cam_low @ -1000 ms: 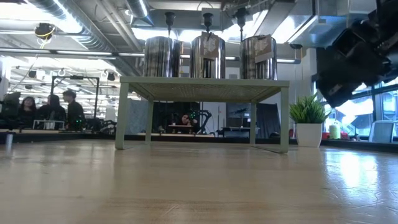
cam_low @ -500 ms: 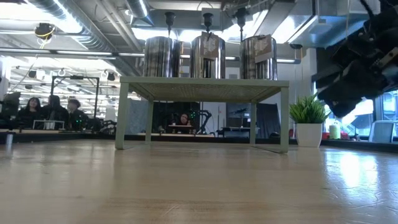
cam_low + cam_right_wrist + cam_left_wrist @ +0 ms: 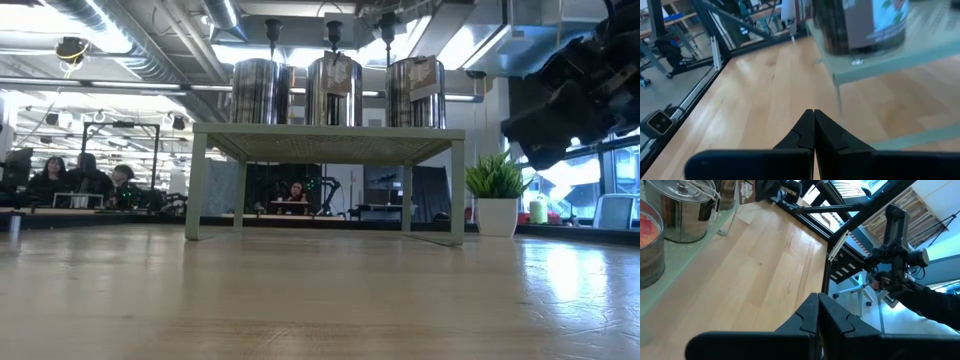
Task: Pick & Place candle stick holders
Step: Return to Home Position
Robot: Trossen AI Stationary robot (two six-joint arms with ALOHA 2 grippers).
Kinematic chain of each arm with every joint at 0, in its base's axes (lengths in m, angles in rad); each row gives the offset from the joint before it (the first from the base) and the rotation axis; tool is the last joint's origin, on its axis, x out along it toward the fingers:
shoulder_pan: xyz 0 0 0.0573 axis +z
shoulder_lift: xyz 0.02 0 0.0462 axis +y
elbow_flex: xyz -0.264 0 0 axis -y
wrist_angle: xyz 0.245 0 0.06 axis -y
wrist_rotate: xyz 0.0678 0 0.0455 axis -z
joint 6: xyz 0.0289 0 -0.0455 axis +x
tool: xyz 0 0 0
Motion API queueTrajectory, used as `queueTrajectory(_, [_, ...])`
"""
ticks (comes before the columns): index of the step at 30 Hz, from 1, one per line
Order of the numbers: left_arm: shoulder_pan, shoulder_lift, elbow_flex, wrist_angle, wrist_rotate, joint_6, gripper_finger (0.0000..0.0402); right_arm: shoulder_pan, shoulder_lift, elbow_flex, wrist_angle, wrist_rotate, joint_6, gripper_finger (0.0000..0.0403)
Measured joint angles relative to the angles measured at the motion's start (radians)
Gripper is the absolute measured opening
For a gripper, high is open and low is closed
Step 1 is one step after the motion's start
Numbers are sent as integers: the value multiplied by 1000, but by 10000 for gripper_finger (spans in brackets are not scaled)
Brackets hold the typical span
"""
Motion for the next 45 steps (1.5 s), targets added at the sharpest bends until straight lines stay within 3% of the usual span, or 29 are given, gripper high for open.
queueTrajectory(7, [0, 0, 0, 0, 0, 0, 3, 0, -136, 0, -130, 48, -3, 0])
queueTrajectory(15, [0, 0, 0, 0, 0, -6, 3, 0, -232, 0, -128, 44, -122, 0])
queueTrajectory(25, [0, 0, 0, -1, 0, -19, 3, -49, -239, 0, -136, 2, -209, 0])
queueTrajectory(33, [0, 0, 0, -1, -1, -19, 3, -117, -239, 0, -139, -19, -143, 0])
queueTrajectory(36, [0, 0, 0, -1, -17, -7, 1, -133, -239, 0, -134, 4, -73, 0])
queueTrajectory(45, [0, 0, 0, 0, -123, 89, 2, -139, -238, 0, -135, -2, -82, 0])
